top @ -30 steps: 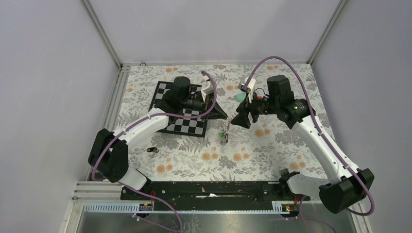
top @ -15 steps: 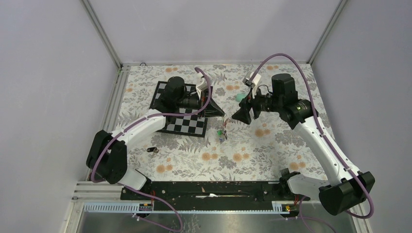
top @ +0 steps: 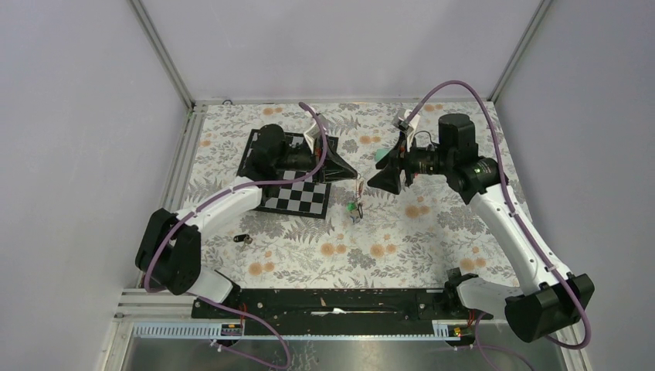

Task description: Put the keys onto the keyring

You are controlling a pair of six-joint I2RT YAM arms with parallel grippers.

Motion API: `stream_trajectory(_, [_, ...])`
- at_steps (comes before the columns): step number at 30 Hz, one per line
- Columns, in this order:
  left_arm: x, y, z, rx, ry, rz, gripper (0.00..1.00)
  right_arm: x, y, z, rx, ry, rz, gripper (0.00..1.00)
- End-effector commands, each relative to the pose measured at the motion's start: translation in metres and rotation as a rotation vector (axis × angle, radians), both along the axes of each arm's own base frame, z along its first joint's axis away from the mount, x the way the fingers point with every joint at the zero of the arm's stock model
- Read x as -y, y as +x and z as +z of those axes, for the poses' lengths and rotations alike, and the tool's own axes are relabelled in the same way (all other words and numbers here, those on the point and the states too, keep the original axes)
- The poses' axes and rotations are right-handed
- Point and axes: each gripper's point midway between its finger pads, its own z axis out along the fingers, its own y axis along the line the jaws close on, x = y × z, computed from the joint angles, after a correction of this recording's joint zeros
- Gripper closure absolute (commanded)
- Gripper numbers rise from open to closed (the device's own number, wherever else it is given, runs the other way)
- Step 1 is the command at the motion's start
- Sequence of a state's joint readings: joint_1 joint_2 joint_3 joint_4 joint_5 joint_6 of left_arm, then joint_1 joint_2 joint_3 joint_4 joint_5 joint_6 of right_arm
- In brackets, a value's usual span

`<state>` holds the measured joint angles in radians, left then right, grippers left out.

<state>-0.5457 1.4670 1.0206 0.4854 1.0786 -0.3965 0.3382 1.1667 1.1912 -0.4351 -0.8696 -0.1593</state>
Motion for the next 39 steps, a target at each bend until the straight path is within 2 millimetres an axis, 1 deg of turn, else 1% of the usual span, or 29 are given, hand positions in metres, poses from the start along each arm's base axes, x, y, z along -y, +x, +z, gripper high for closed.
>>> stream_trajectory(1, [-0.009,-0.01,0.038,0.114,-0.156,-0.002,1.0,-0.01,-0.009,0.003,-0.036,0.07,0.085,0.28])
stream_trajectory(3, [-0.013,-0.014,0.04,0.131,-0.182,-0.002,1.0,-0.011,-0.01,-0.001,-0.045,0.081,0.096,0.29])
stream_trajectory(8, [-0.015,-0.014,0.037,0.14,-0.176,0.01,1.0,-0.016,-0.01,0.0,-0.065,0.117,0.127,0.36])
stream_trajectory(13, [-0.015,-0.015,0.036,0.147,-0.176,0.015,1.0,-0.022,-0.008,-0.003,-0.105,0.155,0.157,0.47])
stream_trajectory(16, [-0.015,-0.014,0.034,0.15,-0.175,0.018,1.0,-0.026,-0.008,-0.005,-0.161,0.182,0.179,0.55])
stream_trajectory(23, [-0.015,-0.013,0.029,0.162,-0.162,0.02,1.0,-0.03,-0.009,-0.005,-0.212,0.219,0.211,0.59])
stream_trajectory(25, [-0.014,-0.012,0.029,0.162,-0.161,0.02,1.0,-0.03,-0.009,-0.006,-0.216,0.221,0.214,0.62])
stream_trajectory(31, [-0.014,-0.012,0.03,0.176,-0.166,0.019,1.0,-0.031,-0.012,-0.012,-0.233,0.23,0.225,0.78])
stream_trajectory(37, [-0.014,-0.012,0.029,0.188,-0.168,0.017,1.0,-0.032,-0.009,-0.02,-0.254,0.225,0.213,0.86])
stream_trajectory(39, [-0.014,-0.012,0.029,0.19,-0.172,0.014,1.0,-0.032,-0.009,-0.021,-0.261,0.232,0.216,0.91])
